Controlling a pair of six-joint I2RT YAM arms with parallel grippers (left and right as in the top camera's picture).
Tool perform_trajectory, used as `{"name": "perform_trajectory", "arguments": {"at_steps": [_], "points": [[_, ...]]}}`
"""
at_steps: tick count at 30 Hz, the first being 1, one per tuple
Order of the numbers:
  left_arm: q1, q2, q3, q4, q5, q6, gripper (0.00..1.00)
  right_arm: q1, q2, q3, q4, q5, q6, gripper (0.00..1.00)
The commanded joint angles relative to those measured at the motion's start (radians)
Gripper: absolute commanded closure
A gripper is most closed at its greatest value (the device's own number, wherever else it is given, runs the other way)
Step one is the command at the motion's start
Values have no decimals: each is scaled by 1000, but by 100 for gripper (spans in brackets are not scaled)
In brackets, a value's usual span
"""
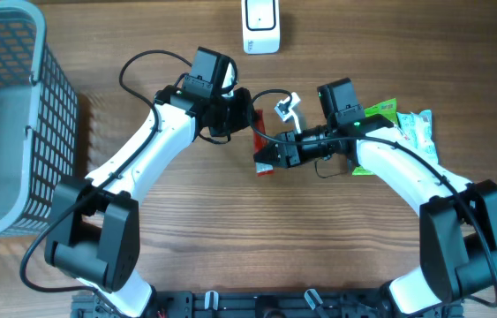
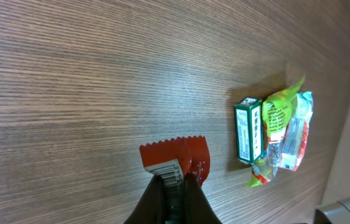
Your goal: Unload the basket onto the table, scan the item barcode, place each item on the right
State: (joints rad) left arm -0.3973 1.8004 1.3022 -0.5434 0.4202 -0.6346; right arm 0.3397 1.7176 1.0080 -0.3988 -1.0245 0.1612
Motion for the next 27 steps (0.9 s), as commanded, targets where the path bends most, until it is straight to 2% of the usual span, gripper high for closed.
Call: {"name": "perform_trajectory", "arguments": {"at_steps": [1,8,10,11,13,16,17,18,19,22,26,27], "points": [[3,-32,-6,1,44,1,96,6,13,-3,13,0,4,63],[6,-35,-6,13,59,1,96,6,13,-3,17,28,3,64],[12,-35,-6,13,58,2,96,6,13,-3,17,43,2,73],[14,-35,-6,12,59,2,96,6,13,-3,17,42,1,82],[18,-35,-6,13,58,2,96,6,13,-3,17,43,-5,96],[30,-35,-6,13,58,2,96,6,13,-3,15,111,-5,96],[35,-35,-6,14,59,2,86,6,13,-3,14,145,-5,96],[43,-35,-6,17,59,2,66,6,13,-3,14,188,-6,96],[49,-35,-6,19,59,1,51,6,13,-2,14,220,-9,96],[75,-36,-5,28,59,2,22,3,12,16,0,248,-27,96],[149,-63,0,27,59,1,0,3,12,118,-132,322,-84,96],[169,-79,0,27,58,2,0,3,12,162,-198,370,-101,96]]}}
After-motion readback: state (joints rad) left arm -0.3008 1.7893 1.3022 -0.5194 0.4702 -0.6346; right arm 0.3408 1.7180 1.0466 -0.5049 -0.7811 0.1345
